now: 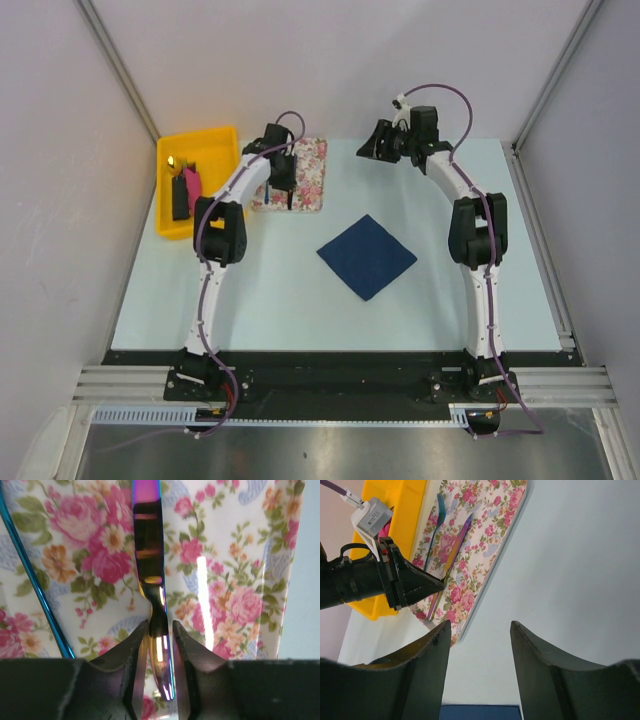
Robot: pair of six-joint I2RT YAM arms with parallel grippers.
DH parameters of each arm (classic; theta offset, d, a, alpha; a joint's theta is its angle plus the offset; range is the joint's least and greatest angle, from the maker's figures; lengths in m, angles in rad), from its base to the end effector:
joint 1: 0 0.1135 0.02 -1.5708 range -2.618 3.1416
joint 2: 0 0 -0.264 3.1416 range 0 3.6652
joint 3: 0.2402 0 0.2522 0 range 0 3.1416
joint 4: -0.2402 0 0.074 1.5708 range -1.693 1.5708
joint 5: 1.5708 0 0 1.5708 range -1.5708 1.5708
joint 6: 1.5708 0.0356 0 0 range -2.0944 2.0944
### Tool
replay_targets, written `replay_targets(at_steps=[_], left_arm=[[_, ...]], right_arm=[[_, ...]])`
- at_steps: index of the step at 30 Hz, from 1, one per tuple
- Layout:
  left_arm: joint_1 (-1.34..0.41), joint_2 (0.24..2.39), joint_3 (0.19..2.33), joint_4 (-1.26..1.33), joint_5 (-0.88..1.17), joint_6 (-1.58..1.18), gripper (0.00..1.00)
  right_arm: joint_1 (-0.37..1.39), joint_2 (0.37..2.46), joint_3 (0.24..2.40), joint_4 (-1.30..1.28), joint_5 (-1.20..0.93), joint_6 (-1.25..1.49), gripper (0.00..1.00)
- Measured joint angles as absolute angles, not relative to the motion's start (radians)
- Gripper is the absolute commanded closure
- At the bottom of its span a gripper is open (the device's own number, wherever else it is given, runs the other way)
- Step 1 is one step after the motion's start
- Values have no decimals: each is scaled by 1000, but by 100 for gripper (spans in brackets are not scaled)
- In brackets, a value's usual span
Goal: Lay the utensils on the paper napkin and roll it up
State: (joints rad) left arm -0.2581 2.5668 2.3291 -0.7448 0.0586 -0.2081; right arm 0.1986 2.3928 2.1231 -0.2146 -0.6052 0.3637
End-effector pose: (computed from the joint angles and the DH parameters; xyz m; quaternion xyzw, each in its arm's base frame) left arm 0.5357 -0.1436 0.1665 0.0324 0.9561 -0.0942 0.2755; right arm 0.5419 0.1297 0.2377 -0.0861 0.8271 0.3820 0.4033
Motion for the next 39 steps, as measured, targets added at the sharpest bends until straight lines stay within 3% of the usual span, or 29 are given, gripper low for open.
replay_targets(at_steps=[6, 18, 28, 33, 39], left_arm=[[-274, 2567, 2340, -789, 44, -184, 60], [-279, 2603, 2397, -776, 10, -183, 60], [-279, 2622, 2423, -769, -23, -194, 77], [-284, 2622, 2426, -775, -30, -190, 100], [-295, 2620, 2426, -770, -52, -173, 100]], right_arm=[[200, 2374, 2090, -211, -619, 366, 43], [200, 2368, 2070, -204, -630, 366, 43], [194, 2367, 2070, -204, -629, 366, 44], [190, 2367, 2070, -204, -628, 366, 44], [189, 2367, 2070, -205, -628, 366, 45]])
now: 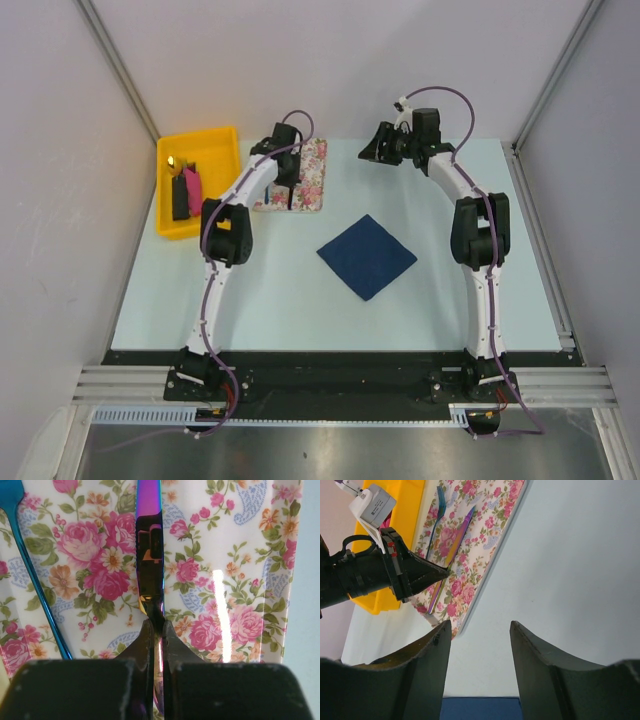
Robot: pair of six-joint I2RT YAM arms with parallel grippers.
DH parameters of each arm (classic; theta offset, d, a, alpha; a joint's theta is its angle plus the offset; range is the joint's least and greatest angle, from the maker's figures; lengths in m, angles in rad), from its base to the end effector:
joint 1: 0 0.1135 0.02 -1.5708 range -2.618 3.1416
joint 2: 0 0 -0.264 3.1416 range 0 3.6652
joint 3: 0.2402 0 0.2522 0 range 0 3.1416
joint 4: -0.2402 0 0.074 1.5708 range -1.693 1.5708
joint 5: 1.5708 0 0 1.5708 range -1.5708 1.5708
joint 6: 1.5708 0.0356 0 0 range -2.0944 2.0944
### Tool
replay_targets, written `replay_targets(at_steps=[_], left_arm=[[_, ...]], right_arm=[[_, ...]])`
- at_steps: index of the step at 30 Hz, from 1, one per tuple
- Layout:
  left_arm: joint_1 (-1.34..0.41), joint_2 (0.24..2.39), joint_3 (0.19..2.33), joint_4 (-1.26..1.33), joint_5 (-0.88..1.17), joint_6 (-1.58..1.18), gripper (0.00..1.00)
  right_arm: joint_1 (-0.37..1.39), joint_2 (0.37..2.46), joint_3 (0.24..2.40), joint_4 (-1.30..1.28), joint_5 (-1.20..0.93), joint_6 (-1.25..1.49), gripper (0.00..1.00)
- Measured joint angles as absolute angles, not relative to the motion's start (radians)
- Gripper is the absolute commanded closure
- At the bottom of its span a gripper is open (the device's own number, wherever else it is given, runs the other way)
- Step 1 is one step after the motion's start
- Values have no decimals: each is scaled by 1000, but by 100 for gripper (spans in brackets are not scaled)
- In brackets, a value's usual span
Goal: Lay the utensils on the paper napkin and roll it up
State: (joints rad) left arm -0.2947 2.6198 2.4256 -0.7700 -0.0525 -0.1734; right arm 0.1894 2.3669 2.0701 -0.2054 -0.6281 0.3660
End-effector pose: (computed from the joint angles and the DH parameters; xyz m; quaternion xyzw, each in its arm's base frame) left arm 0.5395 -0.1618 0.1667 0.0500 0.9527 -0.0449 0.2962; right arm 0.5368 0.1242 0.2344 -0.0845 0.8292 0.3884 0.3929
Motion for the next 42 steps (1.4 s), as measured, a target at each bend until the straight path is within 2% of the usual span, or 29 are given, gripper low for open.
replay_targets(at_steps=[17, 20, 25, 33, 36, 39, 40, 42], left_arm=[[-297, 2408, 2310, -670, -12, -247, 100], [-305, 2337, 2208, -664, -4, -303, 100], [-358, 2167, 1923, -628, -27, -378, 100], [-542, 1955, 1614, -548, -59, -482, 100], [-610, 1943, 1579, -528, -72, -517, 100], [-661, 1943, 1573, -518, -83, -539, 100], [-676, 1944, 1573, -514, -88, -547, 100], [-706, 1954, 1587, -509, -99, -561, 100]], right_arm=[[185, 2326, 2017, -212, -629, 362, 43], [176, 2288, 1967, -226, -629, 353, 43], [151, 2189, 1853, -265, -615, 309, 37], [96, 1932, 1575, -326, -582, 222, 30], [71, 1836, 1469, -325, -583, 194, 26], [57, 1786, 1404, -325, -583, 163, 14], [56, 1774, 1385, -325, -582, 155, 4], [56, 1757, 1352, -329, -579, 143, 0]])
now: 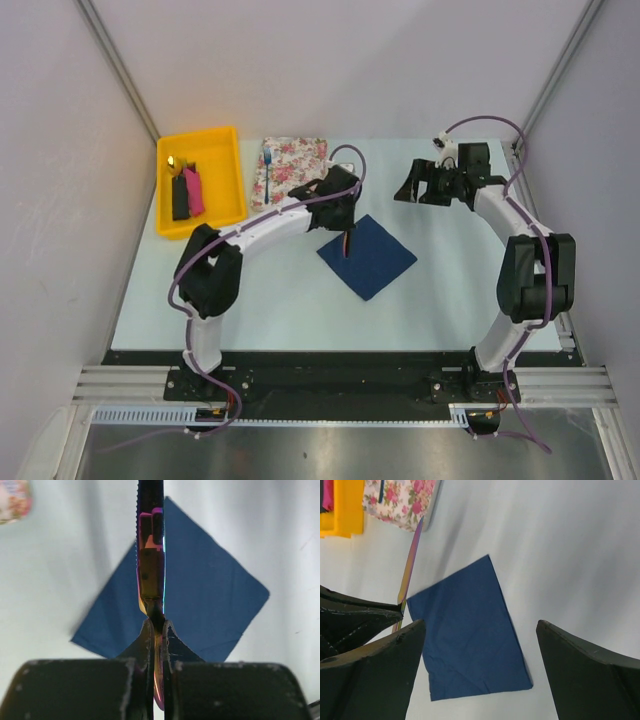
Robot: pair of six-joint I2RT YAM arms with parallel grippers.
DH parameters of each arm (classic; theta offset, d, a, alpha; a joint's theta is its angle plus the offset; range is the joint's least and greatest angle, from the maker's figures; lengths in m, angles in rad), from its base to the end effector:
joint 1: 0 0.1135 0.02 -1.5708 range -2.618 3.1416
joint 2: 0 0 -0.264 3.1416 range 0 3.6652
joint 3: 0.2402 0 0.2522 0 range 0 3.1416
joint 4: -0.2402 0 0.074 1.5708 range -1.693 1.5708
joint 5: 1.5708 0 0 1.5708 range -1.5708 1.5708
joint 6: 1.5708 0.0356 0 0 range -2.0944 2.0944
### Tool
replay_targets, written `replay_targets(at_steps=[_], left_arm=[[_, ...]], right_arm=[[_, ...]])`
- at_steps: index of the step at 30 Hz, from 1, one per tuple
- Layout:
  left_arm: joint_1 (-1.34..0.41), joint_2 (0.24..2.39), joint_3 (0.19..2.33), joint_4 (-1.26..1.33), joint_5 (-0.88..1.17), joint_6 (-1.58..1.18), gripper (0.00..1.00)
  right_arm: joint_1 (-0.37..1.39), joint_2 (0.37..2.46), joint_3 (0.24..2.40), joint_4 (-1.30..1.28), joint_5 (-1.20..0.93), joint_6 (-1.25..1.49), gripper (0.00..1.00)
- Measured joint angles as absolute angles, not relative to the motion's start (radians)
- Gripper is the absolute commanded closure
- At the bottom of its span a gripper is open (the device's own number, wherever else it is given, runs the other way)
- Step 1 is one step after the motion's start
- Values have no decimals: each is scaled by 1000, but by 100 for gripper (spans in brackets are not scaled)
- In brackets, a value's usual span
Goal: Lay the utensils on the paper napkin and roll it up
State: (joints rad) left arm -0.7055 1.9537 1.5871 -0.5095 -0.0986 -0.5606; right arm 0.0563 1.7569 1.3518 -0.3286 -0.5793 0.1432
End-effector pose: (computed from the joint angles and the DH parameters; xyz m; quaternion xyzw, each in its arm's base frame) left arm 0.3364 -0.2819 0.2425 0.0513 0.9379 -0.1638 0.3015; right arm 0.3930 0.0417 0.2620 -0.0779 0.8798 0.2985 0.3616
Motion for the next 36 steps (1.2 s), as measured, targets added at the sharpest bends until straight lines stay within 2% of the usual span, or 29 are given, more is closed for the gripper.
replay_targets(at_steps=[15, 36], left_arm=[[-788, 2127, 1703, -498, -156, -620, 100], [-803, 2218, 1745, -517, -180, -682, 100]], right_arm=[[43, 1632, 1261, -340, -530, 118, 0], [33, 1630, 1256, -340, -527, 119, 0]])
